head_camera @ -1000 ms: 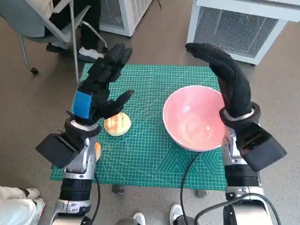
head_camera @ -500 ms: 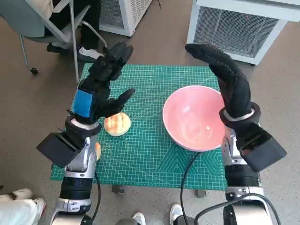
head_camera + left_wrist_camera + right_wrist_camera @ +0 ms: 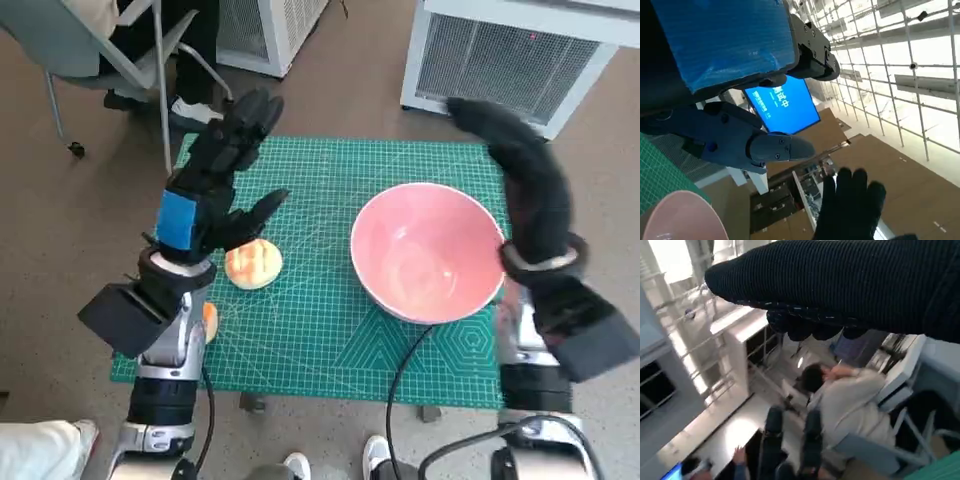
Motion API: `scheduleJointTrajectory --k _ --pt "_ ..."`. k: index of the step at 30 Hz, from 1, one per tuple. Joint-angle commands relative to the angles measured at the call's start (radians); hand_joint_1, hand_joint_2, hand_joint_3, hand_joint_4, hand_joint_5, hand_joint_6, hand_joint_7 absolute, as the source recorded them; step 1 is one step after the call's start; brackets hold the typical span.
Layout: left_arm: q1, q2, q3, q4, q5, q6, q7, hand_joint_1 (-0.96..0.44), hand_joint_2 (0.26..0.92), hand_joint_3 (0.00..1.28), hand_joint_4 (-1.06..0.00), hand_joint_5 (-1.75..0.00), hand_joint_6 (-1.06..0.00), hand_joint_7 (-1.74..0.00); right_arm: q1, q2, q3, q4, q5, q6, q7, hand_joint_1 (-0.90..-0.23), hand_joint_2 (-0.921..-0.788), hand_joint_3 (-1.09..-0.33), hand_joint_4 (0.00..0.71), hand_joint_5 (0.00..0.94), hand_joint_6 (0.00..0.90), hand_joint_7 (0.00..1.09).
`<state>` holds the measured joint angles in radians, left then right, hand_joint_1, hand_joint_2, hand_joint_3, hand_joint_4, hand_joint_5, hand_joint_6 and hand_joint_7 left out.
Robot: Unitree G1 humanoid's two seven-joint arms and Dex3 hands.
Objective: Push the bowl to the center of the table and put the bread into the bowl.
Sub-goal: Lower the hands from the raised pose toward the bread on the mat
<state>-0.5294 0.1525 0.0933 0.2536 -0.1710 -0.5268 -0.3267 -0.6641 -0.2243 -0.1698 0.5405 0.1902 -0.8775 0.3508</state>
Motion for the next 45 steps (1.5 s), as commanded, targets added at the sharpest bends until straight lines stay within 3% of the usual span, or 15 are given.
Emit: scheduleJointTrajectory --k 1,11,17,20,27,35,45 --pt "-0.005 0.005 0.003 0.012 -0.011 -0.017 -0.010 -0.40 0.921 0.27 -0.39 0.00 -0.42 -0.13 0.058 -0.030 -0.060 0.073 -0.035 -0.005 -0.080 -0.528 -0.921 -0.924 0.195 0.001 -0.001 0.54" --pt "-0.004 0.004 0.004 0.011 -0.017 -0.009 -0.016 -0.40 0.921 0.27 -0.39 0.00 -0.42 -0.13 0.111 -0.054 -0.114 0.183 -0.124 -0.007 -0.246 -0.497 -0.921 -0.921 0.212 0.012 -0.001 0.54" --pt "0.000 0.006 0.006 0.009 -0.023 -0.007 -0.022 -0.40 0.921 0.27 -0.39 0.00 -0.43 -0.12 0.150 -0.053 -0.112 0.219 -0.181 0.010 -0.337 -0.468 -0.921 -0.960 0.212 0.013 -0.001 0.53" --pt "0.002 0.008 0.008 0.008 -0.026 -0.006 -0.025 -0.40 0.921 0.27 -0.39 0.00 -0.43 -0.12 0.166 -0.047 -0.109 0.240 -0.194 0.021 -0.370 -0.456 -0.921 -0.978 0.212 0.014 -0.001 0.51" --pt "0.007 0.012 0.010 0.001 -0.031 0.002 -0.027 -0.41 0.921 0.27 -0.39 0.00 -0.43 -0.12 0.169 -0.013 -0.105 0.336 -0.171 0.041 -0.389 -0.415 -0.921 -1.026 0.198 0.009 -0.001 0.49" --pt "0.012 0.017 0.011 -0.008 -0.027 0.010 -0.023 -0.41 0.921 0.27 -0.39 0.00 -0.43 -0.12 0.103 0.008 -0.124 0.561 -0.109 0.043 -0.321 -0.462 -0.921 -0.958 0.205 0.014 -0.001 0.54" --pt "0.021 0.031 0.016 -0.029 -0.030 0.029 -0.023 -0.41 0.921 0.27 -0.39 0.00 -0.43 -0.12 0.021 0.048 -0.134 0.709 -0.087 0.118 -0.289 -0.525 -0.921 -0.898 0.218 0.014 0.019 0.53"
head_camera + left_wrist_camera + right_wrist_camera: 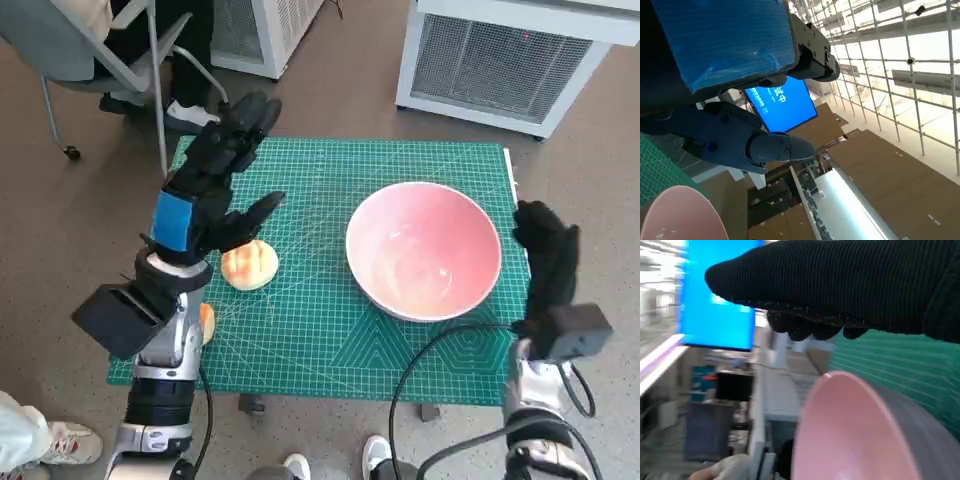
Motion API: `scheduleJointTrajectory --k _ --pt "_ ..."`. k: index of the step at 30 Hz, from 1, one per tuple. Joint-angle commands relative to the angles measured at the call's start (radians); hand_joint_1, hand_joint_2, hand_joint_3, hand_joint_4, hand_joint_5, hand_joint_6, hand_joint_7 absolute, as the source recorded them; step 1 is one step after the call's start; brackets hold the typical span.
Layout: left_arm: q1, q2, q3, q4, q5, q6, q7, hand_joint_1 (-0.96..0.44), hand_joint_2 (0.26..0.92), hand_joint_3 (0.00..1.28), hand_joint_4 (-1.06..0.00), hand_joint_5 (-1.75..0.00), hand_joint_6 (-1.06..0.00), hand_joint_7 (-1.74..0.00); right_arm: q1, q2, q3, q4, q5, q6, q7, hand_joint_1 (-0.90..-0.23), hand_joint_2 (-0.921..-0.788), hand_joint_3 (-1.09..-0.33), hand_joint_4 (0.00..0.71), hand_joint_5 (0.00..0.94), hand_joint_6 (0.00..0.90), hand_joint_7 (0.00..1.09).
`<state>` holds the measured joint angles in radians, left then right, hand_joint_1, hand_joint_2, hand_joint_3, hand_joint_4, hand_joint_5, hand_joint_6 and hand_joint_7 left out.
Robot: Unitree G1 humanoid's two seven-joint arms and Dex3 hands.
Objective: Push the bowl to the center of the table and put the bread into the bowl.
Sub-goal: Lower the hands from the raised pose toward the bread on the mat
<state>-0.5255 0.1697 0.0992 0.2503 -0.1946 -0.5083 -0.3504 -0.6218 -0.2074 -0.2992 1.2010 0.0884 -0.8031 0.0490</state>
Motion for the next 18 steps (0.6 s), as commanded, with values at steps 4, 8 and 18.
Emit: scheduleJointTrajectory --k 4,8,18 --pt "0.024 0.020 0.013 -0.040 -0.007 0.021 0.003 -0.42 0.921 0.27 -0.39 0.00 -0.43 -0.12 -0.050 0.053 -0.009 0.070 0.022 0.082 0.022 -0.529 -0.921 -0.896 0.213 0.010 0.025 0.52" --pt "0.032 0.028 0.018 -0.055 -0.006 0.030 0.006 -0.42 0.921 0.27 -0.39 0.00 -0.44 -0.12 -0.089 0.080 -0.008 0.089 0.020 0.131 0.019 -0.535 -0.921 -0.892 0.208 0.005 0.034 0.51" --pt "0.063 0.040 0.031 -0.098 0.003 0.048 0.019 -0.42 0.921 0.27 -0.39 0.00 -0.44 -0.12 -0.158 0.130 -0.033 0.100 0.056 0.192 0.043 -0.546 -0.921 -0.888 0.206 0.003 0.043 0.48"
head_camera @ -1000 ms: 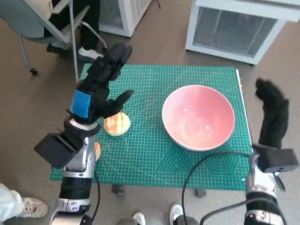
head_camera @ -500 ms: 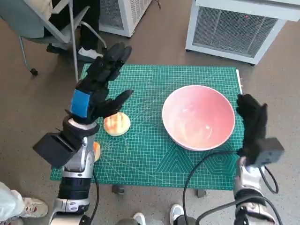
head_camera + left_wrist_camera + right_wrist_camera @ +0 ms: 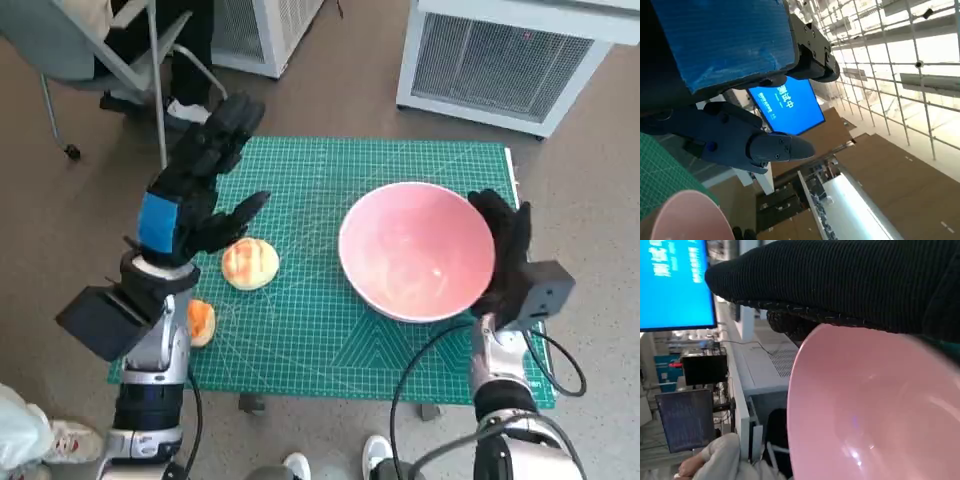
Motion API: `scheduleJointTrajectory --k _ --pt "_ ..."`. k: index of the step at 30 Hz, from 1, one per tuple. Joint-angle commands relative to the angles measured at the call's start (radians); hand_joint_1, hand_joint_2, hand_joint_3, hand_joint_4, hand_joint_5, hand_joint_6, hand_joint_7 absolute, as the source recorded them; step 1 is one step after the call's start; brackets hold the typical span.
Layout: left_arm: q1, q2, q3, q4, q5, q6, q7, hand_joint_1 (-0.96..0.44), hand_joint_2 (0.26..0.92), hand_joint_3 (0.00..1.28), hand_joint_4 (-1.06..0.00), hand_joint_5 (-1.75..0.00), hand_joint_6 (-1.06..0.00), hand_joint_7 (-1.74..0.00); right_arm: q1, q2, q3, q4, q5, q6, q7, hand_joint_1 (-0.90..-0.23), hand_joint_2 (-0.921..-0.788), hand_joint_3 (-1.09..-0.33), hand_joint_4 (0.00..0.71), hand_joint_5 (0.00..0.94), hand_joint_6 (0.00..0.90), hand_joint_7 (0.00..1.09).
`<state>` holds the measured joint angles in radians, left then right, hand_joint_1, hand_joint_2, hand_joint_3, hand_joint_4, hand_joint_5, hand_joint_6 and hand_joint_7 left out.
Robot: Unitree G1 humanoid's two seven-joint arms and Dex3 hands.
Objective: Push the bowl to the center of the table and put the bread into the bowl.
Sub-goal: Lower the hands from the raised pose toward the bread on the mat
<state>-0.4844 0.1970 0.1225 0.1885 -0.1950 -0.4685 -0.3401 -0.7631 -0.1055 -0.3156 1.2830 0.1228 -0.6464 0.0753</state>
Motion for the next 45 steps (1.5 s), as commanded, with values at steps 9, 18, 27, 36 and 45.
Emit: scheduleJointTrajectory --k 9,18,27,36,45 --pt "0.050 0.020 0.014 -0.071 0.022 0.015 0.030 -0.44 0.921 0.27 -0.38 0.00 -0.43 -0.12 -0.071 0.056 -0.018 0.029 0.012 0.063 0.005 -0.509 -0.921 -0.906 0.178 0.002 0.082 0.36" --pt "0.070 0.029 0.022 -0.090 0.033 0.021 0.050 -0.43 0.921 0.27 -0.37 0.00 -0.43 -0.12 -0.126 0.075 -0.020 0.043 0.007 0.132 0.000 -0.502 -0.921 -0.887 0.181 0.002 0.111 0.31" --pt "0.123 0.055 0.038 -0.137 0.036 0.024 0.057 -0.43 0.921 0.27 -0.37 0.00 -0.43 -0.12 -0.155 0.056 -0.018 0.040 0.000 0.161 0.001 -0.498 -0.921 -0.879 0.181 0.002 0.121 0.28" --pt "0.203 0.167 0.100 -0.173 0.040 0.005 0.010 -0.44 0.921 0.27 -0.35 0.00 -0.41 -0.11 -0.173 0.009 0.032 0.004 -0.054 0.082 -0.019 -0.504 -0.921 -0.870 0.193 0.006 0.133 0.27" --pt "0.291 0.363 0.191 -0.200 0.086 -0.022 -0.067 -0.46 0.921 0.30 -0.35 0.00 -0.40 -0.09 -0.152 -0.047 0.128 -0.144 -0.150 -0.170 -0.044 -0.538 -0.921 -0.884 0.236 0.005 0.037 0.52"
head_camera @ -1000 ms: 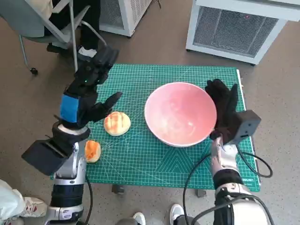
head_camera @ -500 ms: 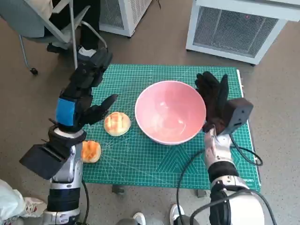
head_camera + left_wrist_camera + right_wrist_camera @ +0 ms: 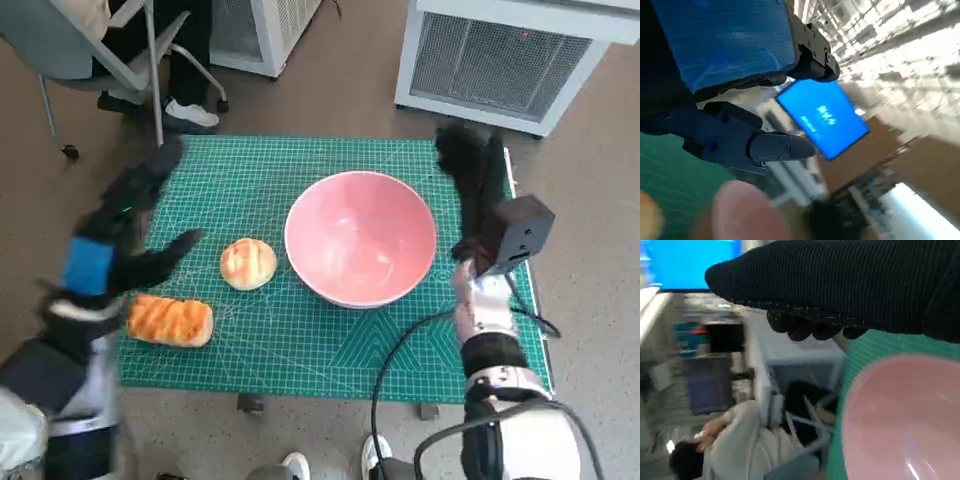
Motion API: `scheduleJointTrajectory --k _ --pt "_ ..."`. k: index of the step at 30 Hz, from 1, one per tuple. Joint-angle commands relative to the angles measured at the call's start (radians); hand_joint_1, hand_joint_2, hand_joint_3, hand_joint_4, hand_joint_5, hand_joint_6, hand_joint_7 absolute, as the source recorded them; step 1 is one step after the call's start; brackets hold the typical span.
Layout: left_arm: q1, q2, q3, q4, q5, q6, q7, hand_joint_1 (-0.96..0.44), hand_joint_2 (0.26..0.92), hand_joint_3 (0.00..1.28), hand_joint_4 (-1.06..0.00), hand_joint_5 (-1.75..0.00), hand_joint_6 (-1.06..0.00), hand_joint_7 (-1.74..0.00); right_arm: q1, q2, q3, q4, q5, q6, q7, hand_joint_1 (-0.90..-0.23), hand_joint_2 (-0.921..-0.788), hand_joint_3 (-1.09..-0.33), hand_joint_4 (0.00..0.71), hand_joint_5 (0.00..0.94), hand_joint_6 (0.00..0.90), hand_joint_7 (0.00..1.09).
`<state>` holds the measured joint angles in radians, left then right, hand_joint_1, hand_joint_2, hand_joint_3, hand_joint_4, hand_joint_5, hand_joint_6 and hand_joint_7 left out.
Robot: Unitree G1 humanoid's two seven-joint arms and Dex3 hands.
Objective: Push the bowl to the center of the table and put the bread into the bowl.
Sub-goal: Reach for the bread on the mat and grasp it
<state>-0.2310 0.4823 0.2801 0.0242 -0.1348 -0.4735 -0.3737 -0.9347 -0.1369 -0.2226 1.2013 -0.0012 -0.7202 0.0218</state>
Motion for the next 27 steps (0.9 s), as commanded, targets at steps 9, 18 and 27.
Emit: scheduleJointTrajectory --k 9,18,27 --pt "0.132 0.233 0.083 -0.082 0.071 0.013 -0.104 -0.49 0.921 0.31 -0.35 0.00 -0.39 -0.08 0.063 -0.044 0.087 -0.265 0.032 -0.270 0.171 -0.576 -0.921 -0.877 0.262 0.013 0.000 0.65" --pt "0.228 0.385 0.096 -0.151 0.128 0.132 -0.219 -0.52 0.921 0.25 -0.33 0.00 -0.39 -0.07 0.113 -0.059 0.136 -0.408 0.127 -0.326 0.320 -0.582 -0.921 -0.860 0.277 0.021 -0.001 0.69" --pt "0.276 0.510 0.034 -0.255 0.166 0.391 -0.376 -0.49 0.915 0.06 -0.29 0.00 -0.37 -0.05 0.152 -0.048 0.155 -0.496 0.189 -0.289 0.381 -0.589 -0.921 -0.856 0.261 0.015 -0.001 0.66"
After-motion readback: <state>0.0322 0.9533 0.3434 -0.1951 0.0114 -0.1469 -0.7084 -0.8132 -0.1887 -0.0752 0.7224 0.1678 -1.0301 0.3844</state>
